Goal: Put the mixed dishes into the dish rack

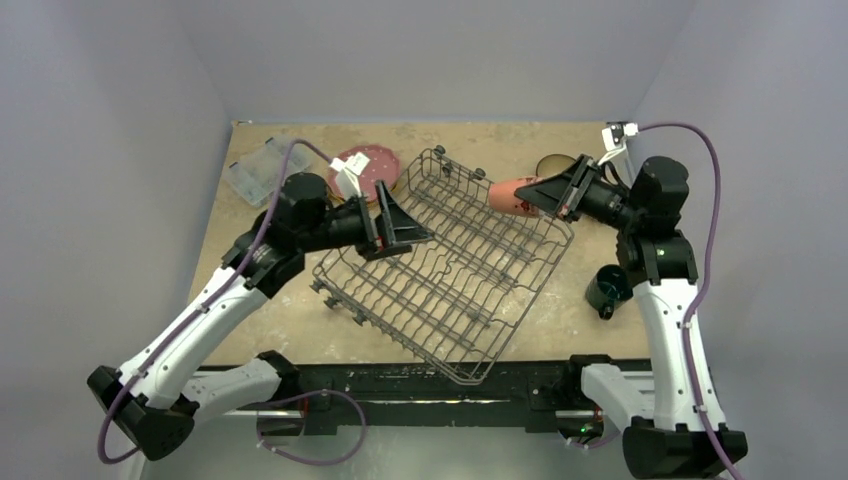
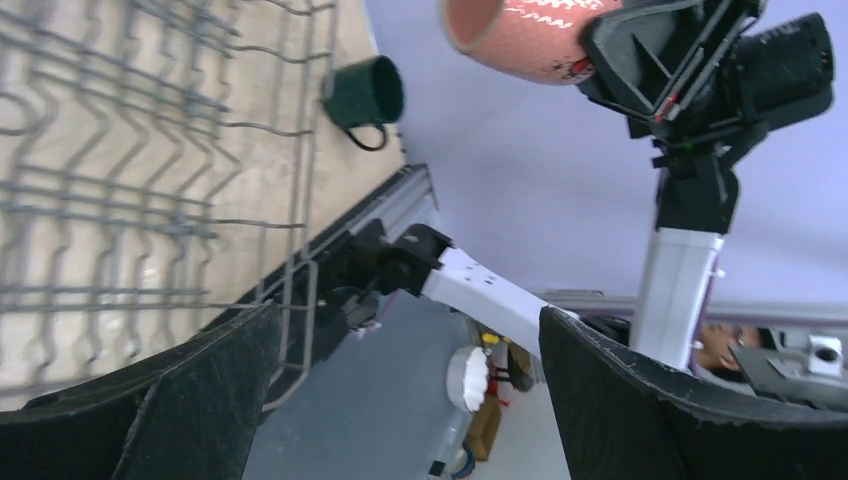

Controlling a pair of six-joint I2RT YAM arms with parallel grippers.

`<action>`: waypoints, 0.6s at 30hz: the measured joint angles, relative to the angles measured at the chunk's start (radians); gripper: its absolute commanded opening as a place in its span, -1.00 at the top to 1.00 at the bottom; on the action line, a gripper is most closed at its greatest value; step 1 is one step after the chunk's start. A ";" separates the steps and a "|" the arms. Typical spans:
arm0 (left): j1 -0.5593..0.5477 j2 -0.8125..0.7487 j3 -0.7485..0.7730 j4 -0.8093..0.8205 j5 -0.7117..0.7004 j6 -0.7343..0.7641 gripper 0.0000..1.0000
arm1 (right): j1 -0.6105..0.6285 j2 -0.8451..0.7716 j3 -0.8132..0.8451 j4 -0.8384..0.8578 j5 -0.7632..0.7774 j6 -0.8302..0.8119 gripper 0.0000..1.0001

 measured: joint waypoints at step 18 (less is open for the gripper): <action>-0.415 0.139 -0.003 0.487 -0.373 -0.155 -1.00 | 0.078 -0.156 -0.081 0.162 -0.152 0.148 1.00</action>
